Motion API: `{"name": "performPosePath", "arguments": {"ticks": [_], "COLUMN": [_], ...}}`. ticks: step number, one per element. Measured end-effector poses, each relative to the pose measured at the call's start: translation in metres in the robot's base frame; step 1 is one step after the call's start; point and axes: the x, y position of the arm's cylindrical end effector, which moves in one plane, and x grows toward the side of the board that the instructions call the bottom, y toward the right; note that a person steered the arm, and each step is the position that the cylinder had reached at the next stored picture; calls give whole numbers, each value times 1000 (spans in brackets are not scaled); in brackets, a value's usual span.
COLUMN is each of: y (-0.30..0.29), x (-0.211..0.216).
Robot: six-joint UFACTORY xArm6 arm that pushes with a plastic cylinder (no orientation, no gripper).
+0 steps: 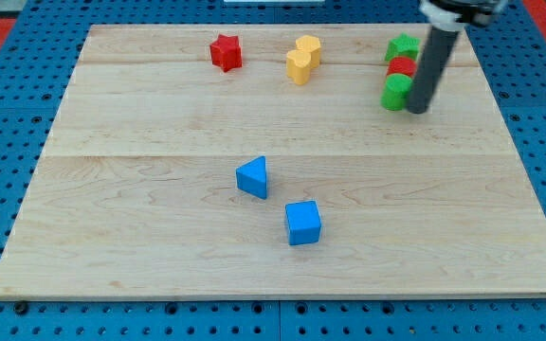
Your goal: Move the red circle towards the center
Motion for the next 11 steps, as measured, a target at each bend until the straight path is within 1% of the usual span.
{"name": "performPosePath", "arguments": {"ticks": [1,2,3,4,5,6,7,8,9,10,11], "y": [-46,-46,-47,-37,-1,69,82,51,-6,-5,-9], "x": [-12,-52,-79,-44,-5,-31,-72,-64,-42,-46,-70]}}
